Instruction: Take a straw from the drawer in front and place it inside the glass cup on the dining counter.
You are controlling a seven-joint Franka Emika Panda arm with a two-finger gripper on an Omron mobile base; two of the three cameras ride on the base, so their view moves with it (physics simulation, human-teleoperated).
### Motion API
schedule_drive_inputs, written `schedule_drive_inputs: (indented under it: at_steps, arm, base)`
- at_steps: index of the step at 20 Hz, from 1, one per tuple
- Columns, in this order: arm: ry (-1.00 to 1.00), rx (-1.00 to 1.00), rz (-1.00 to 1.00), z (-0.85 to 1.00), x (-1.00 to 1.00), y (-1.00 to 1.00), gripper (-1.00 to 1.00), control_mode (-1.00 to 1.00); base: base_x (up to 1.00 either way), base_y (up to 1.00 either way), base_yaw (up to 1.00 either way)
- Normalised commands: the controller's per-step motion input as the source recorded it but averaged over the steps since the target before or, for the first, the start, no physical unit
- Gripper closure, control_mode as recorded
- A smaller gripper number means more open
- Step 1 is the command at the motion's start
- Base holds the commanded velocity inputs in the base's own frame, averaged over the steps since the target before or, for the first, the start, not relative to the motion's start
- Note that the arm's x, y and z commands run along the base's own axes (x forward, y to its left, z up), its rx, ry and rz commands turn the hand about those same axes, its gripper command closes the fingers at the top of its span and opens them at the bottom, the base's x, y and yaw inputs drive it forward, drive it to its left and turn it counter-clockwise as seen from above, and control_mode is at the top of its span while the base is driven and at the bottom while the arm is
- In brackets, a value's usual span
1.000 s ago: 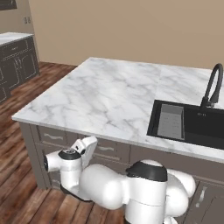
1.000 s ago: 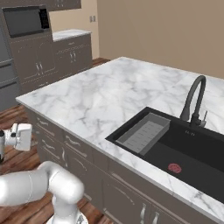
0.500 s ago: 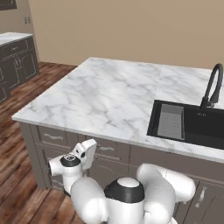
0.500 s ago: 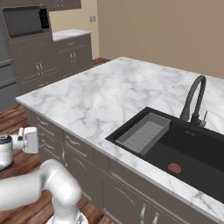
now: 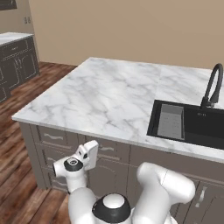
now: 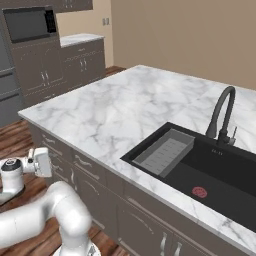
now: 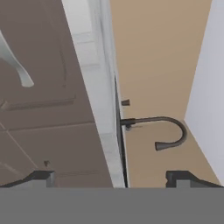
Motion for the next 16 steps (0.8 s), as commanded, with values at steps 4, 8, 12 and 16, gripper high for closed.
schedule_drive_inputs:
  at_steps: [4, 8, 12, 16]
  arm:
    - [0.0, 0.0, 0.0, -0.07, 0.23, -0.31, -1.0, -1.0]
    - [-0.01, -0.02, 0.0, -0.15, 0.25, -0.22, -1.0, -1.0]
    - [-0.03, -0.03, 0.0, -0.21, 0.26, -0.17, -1.0, -1.0]
    - [-0.03, -0.04, 0.0, -0.32, 0.23, -0.05, -1.0, -1.0]
  base:
    - [0.0, 0.0, 0.0]
    - [0.0, 0.0, 0.0]
    - [0.0, 0.0, 0.0]
    - [0.0, 0.0, 0.0]
